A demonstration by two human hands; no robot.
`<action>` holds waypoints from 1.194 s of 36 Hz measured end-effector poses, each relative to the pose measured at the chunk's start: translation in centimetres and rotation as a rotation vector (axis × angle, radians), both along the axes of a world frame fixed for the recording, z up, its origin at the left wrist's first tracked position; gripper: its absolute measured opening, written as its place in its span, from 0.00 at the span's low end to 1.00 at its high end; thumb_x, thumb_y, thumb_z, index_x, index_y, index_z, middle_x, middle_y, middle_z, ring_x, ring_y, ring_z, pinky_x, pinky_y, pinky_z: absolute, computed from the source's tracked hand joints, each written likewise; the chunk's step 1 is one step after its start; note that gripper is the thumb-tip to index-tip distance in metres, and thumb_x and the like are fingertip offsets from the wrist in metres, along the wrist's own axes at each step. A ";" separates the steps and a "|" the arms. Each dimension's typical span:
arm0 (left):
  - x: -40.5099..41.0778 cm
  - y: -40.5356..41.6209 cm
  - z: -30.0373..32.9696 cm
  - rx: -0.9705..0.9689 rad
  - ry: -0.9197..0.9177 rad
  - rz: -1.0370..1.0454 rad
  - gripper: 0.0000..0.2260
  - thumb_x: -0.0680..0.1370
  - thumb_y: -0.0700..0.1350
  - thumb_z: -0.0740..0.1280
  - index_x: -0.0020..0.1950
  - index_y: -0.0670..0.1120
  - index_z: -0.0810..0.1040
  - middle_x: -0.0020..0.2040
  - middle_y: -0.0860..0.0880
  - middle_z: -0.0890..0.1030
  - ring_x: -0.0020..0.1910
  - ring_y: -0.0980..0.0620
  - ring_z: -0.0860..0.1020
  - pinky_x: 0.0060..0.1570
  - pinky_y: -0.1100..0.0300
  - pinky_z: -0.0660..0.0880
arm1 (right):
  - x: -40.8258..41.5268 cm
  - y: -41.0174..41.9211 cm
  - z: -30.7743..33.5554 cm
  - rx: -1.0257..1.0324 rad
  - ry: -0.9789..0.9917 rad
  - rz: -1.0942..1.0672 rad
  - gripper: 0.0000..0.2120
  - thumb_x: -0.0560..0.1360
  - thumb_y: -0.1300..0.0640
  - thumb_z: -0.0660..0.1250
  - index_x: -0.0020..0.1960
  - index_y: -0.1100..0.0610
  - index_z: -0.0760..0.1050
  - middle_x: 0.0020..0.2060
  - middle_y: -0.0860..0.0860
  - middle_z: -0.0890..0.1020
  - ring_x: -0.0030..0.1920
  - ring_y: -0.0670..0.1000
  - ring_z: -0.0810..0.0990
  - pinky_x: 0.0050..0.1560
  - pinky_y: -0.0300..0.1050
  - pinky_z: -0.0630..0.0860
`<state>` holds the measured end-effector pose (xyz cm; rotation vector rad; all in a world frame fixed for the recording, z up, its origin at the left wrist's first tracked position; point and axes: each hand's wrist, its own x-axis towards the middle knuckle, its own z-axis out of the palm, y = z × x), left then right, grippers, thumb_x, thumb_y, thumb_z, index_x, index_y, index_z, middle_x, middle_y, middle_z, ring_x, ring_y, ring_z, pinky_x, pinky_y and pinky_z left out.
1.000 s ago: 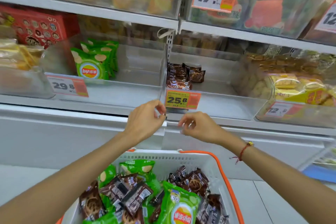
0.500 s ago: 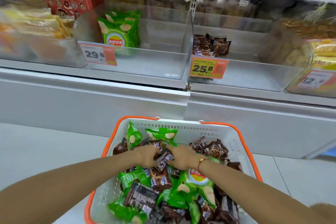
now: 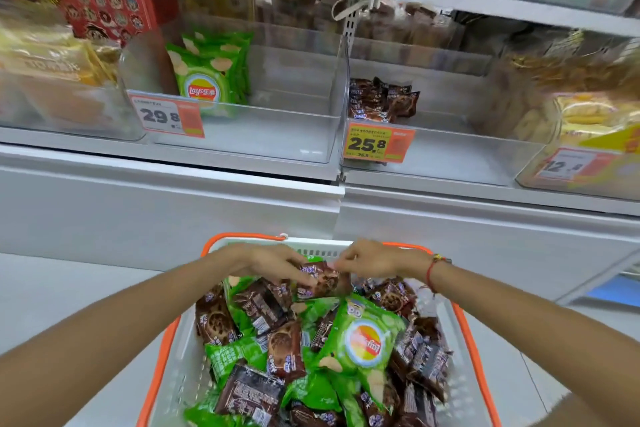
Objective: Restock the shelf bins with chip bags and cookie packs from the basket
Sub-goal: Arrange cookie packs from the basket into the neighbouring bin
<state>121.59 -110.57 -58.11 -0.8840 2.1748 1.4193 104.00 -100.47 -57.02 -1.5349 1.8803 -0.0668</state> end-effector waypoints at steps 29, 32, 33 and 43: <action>-11.3 -7.4 14.3 -0.696 0.919 0.579 0.07 0.78 0.52 0.66 0.55 0.54 0.74 0.48 0.61 0.79 0.46 0.64 0.75 0.48 0.63 0.72 | -13.2 -3.6 15.7 -0.677 -0.268 -0.400 0.18 0.64 0.49 0.77 0.52 0.50 0.79 0.48 0.46 0.83 0.46 0.44 0.80 0.45 0.34 0.75; -13.3 -8.9 14.2 -0.777 0.808 0.608 0.12 0.80 0.53 0.62 0.63 0.54 0.70 0.57 0.58 0.77 0.51 0.59 0.75 0.50 0.58 0.70 | -16.5 -5.0 16.1 -0.699 -0.285 -0.467 0.16 0.67 0.53 0.76 0.52 0.53 0.79 0.48 0.50 0.83 0.42 0.44 0.80 0.40 0.30 0.74; -13.9 -9.2 13.8 -0.781 0.778 0.614 0.14 0.81 0.54 0.60 0.65 0.53 0.69 0.59 0.57 0.76 0.53 0.58 0.75 0.51 0.59 0.69 | -17.6 -5.6 16.1 -0.702 -0.266 -0.489 0.15 0.68 0.54 0.76 0.53 0.53 0.78 0.47 0.49 0.83 0.42 0.43 0.80 0.38 0.29 0.74; -15.1 -9.3 11.8 -0.879 0.722 0.720 0.16 0.81 0.59 0.56 0.68 0.62 0.68 0.50 0.66 0.72 0.49 0.64 0.68 0.49 0.61 0.61 | -25.3 -14.2 11.0 -0.571 0.339 -0.365 0.23 0.67 0.53 0.77 0.59 0.55 0.75 0.59 0.52 0.79 0.59 0.55 0.76 0.58 0.44 0.73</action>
